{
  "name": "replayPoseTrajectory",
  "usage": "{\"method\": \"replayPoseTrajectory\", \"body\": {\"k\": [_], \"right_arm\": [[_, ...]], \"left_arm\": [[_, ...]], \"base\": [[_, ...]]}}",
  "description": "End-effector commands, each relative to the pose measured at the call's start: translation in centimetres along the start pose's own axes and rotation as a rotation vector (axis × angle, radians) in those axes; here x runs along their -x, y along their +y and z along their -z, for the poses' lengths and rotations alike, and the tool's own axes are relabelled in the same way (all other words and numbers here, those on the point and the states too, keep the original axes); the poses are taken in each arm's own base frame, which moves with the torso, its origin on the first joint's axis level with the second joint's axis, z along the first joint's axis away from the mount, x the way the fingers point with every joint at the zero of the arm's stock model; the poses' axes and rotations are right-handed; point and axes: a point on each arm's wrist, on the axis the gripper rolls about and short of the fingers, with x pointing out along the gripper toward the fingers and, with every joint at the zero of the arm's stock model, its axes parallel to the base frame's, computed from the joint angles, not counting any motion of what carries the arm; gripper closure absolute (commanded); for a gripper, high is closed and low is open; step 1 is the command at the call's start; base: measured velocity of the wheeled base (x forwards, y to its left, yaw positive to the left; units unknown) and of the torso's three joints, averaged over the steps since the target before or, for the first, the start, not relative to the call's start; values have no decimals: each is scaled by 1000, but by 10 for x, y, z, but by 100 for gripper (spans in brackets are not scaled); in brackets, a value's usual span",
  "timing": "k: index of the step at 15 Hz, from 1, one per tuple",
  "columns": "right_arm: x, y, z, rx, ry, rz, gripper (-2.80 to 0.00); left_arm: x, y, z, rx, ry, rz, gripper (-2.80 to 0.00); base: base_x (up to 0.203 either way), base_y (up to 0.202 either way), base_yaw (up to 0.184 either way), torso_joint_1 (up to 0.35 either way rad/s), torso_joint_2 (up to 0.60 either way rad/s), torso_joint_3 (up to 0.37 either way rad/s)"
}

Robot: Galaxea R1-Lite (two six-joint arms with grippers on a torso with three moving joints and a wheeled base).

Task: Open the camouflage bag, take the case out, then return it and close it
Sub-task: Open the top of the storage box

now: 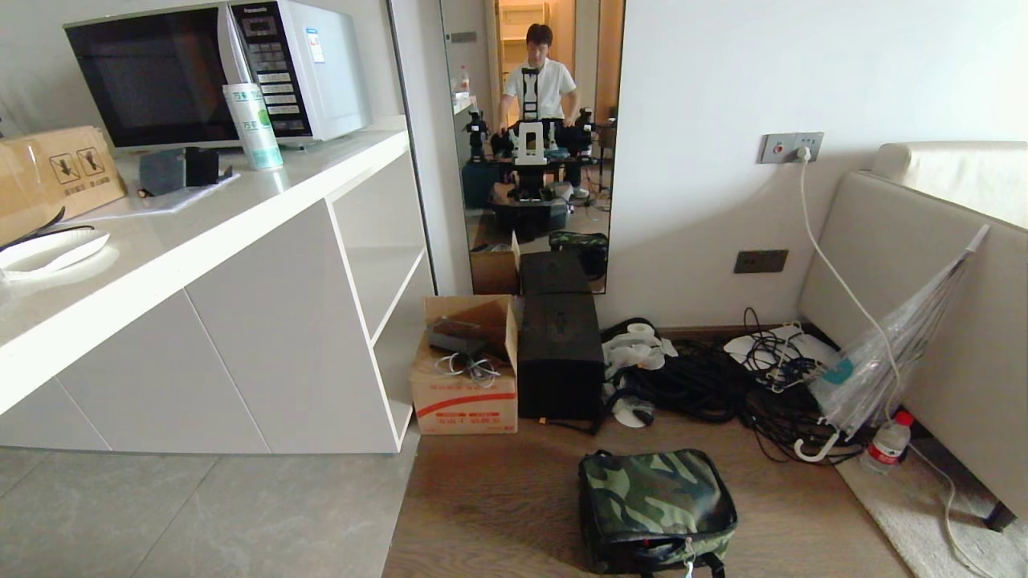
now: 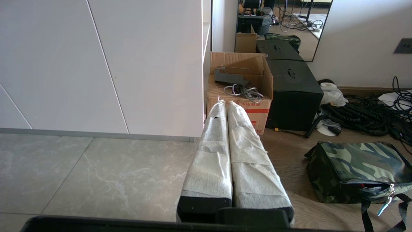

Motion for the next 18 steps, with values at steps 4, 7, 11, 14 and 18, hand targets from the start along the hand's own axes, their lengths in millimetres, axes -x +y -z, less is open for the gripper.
{"method": "replayPoseTrajectory", "body": {"k": [4, 7, 11, 14, 18], "right_arm": [[0, 0, 0, 0, 0, 0, 0], [0, 0, 0, 0, 0, 0, 0], [0, 0, 0, 0, 1, 0, 0], [0, 0, 0, 0, 0, 0, 0], [0, 0, 0, 0, 0, 0, 0]], "left_arm": [[0, 0, 0, 0, 2, 0, 0], [0, 0, 0, -2, 0, 0, 0], [0, 0, 0, -2, 0, 0, 0], [0, 0, 0, 3, 3, 0, 0], [0, 0, 0, 4, 2, 0, 0]], "base": [[0, 0, 0, 0, 0, 0], [0, 0, 0, 0, 0, 0], [0, 0, 0, 0, 0, 0], [0, 0, 0, 0, 0, 0], [0, 0, 0, 2, 3, -68]]}}
